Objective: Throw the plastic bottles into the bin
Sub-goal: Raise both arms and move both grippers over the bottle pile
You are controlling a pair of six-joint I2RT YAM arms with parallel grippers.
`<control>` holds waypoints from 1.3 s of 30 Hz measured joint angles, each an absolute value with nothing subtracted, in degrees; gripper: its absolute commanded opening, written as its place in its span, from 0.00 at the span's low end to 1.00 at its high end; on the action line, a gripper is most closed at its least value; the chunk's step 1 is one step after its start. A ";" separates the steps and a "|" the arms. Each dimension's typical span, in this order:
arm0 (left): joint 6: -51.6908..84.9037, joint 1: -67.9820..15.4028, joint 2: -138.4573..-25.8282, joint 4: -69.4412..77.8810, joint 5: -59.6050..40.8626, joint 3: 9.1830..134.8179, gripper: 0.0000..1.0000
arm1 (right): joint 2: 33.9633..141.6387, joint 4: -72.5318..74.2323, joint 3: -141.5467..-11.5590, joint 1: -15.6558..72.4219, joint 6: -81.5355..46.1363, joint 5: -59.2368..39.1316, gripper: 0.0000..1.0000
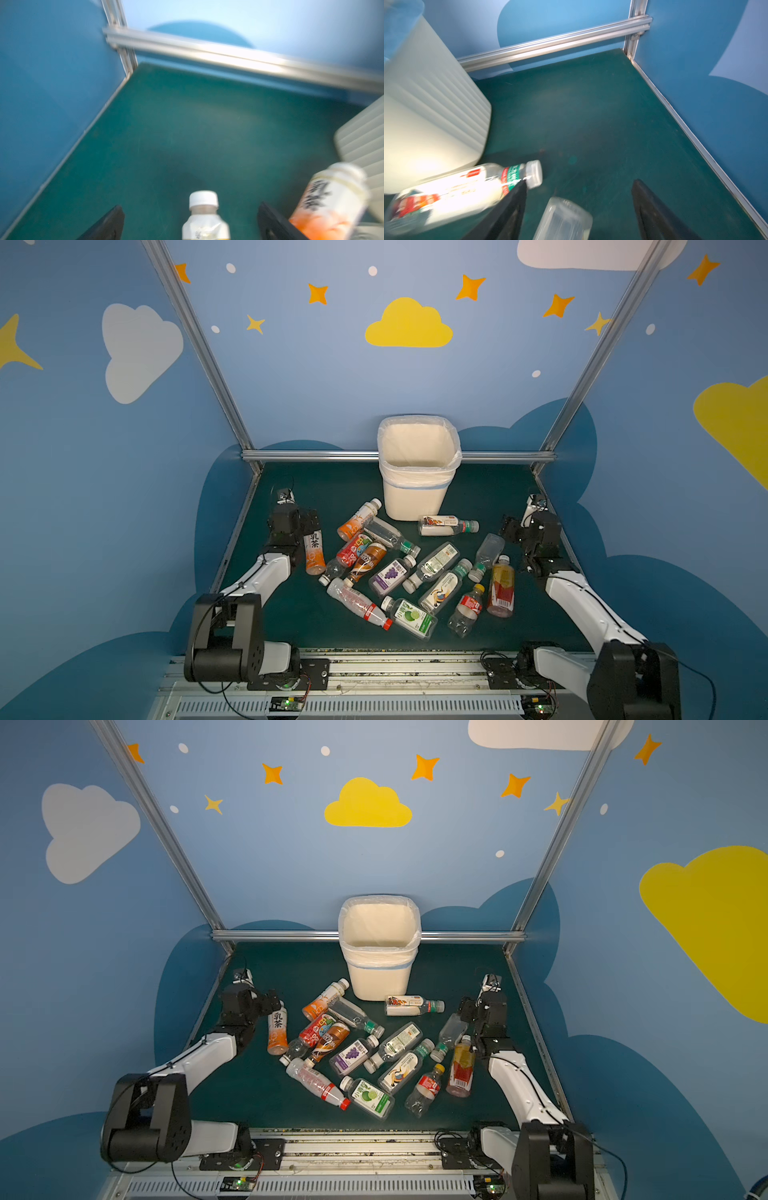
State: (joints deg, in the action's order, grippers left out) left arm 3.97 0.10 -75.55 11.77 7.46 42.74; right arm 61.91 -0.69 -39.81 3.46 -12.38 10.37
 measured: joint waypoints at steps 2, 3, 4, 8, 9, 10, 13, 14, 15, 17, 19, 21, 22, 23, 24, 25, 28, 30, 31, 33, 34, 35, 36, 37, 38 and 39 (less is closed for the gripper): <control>4.32 0.10 -72.69 7.22 5.56 46.13 1.00 | 60.38 -8.56 -43.77 3.44 -13.87 9.13 0.78; 4.54 0.10 -71.48 5.13 4.56 47.51 1.00 | 59.92 -13.08 -45.78 3.44 -14.79 8.23 0.78; 5.02 0.10 -70.61 2.85 3.77 48.71 1.00 | 59.83 -16.49 -47.11 3.44 -15.46 7.44 0.78; 8.69 0.08 -69.14 -6.11 1.58 53.34 1.00 | 61.78 -30.11 -52.12 3.44 -19.27 3.77 0.78; 10.00 0.08 -69.19 -8.80 0.86 54.72 1.00 | 62.85 -32.88 -53.23 3.44 -20.23 2.83 0.78; 11.14 0.08 -69.30 -10.96 0.43 55.86 1.00 | 64.12 -35.59 -54.37 3.46 -21.26 1.65 0.78; 14.61 0.08 -69.95 -17.93 -1.08 60.25 1.00 | 68.05 -41.54 -57.19 3.97 -24.73 -1.58 0.78; 15.77 0.08 -70.37 -20.10 -1.56 62.06 1.00 | 69.04 -42.68 -57.87 4.29 -25.58 -2.15 0.78; 16.75 -0.03 -70.74 -21.65 -1.96 63.61 1.00 | 70.39 -43.90 -58.59 4.95 -26.79 -2.48 0.77; 18.35 -0.30 -71.18 -24.21 -2.13 65.87 1.00 | 72.25 -45.80 -59.70 6.17 -28.42 -2.42 0.74; 19.62 -0.62 -71.40 -26.76 -2.11 67.20 1.00 | 73.84 -47.55 -60.71 7.33 -30.28 -1.87 0.73; 20.56 -0.89 -71.92 -29.45 -2.33 68.14 1.00 | 75.00 -48.88 -61.25 8.32 -31.92 -1.04 0.73; 20.95 -0.93 -72.16 -30.28 -2.52 68.20 1.00 | 75.55 -49.47 -61.47 8.73 -32.58 -0.73 0.73; 21.39 -0.95 -72.38 -30.87 -2.79 68.05 1.00 | 76.14 -49.98 -61.67 9.06 -33.15 -0.36 0.73; 21.76 -1.04 -72.51 -31.18 -2.98 67.55 1.00 | 76.79 -50.30 -61.82 9.26 -33.67 -0.03 0.73; 22.13 -1.08 -72.51 -31.46 -3.14 66.96 1.00 | 77.43 -50.52 -61.87 9.34 -34.04 0.25 0.74; 23.11 -1.23 -72.51 -32.47 -3.33 65.36 1.00 | 80.34 -51.44 -62.17 9.52 -34.79 1.13 0.77; 23.22 -1.28 -72.51 -33.12 -3.51 64.97 1.00 | 83.20 -52.01 -63.02 9.54 -35.05 1.54 0.78; 23.22 -1.30 -72.51 -33.30 -3.64 64.97 1.00 | 84.25 -52.14 -63.44 9.56 -35.14 1.67 0.78; 23.18 -1.30 -72.51 -33.47 -3.81 64.99 1.00 | 86.67 -52.34 -64.55 9.61 -35.20 2.07 0.78; 23.16 -1.30 -72.51 -33.58 -3.84 64.97 1.00 | 87.50 -52.31 -64.97 9.61 -35.27 2.17 0.78; 23.16 -1.30 -72.55 -33.69 -3.84 64.97 1.00 | 88.27 -52.31 -65.34 9.65 -35.35 2.39 0.78; 23.16 -1.30 -72.55 -33.76 -3.86 64.97 1.00 | 88.97 -52.27 -65.65 9.69 -35.44 2.61 0.78; 23.16 -1.30 -72.58 -33.78 -3.88 64.99 1.00 | 89.49 -52.16 -65.80 9.78 -35.62 2.87 0.79; 23.16 -1.30 -72.62 -33.78 -3.88 64.99 1.00 | 90.06 -52.07 -65.98 9.87 -35.75 3.25 0.79; 23.16 -1.30 -72.66 -33.76 -3.90 64.99 1.00 | 90.59 -52.07 -66.24 9.89 -35.81 3.64 0.79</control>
